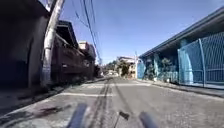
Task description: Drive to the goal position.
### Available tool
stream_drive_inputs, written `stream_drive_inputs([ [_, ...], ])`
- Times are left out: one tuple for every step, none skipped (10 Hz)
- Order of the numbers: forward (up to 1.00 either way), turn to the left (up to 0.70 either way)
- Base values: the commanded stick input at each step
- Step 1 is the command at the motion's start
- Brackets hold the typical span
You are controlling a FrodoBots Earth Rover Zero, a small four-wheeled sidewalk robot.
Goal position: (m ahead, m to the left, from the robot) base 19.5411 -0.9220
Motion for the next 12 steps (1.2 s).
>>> stream_drive_inputs([
  [0.7,0.0],
  [0.7,0.0],
  [0.7,0.0],
  [0.7,0.0],
  [0.7,0.0],
  [0.7,0.0],
  [0.7,-0.21],
  [0.7,-0.35],
  [0.7,-0.35],
  [0.7,-0.35],
  [0.7,-0.35],
  [0.7,-0.35],
])
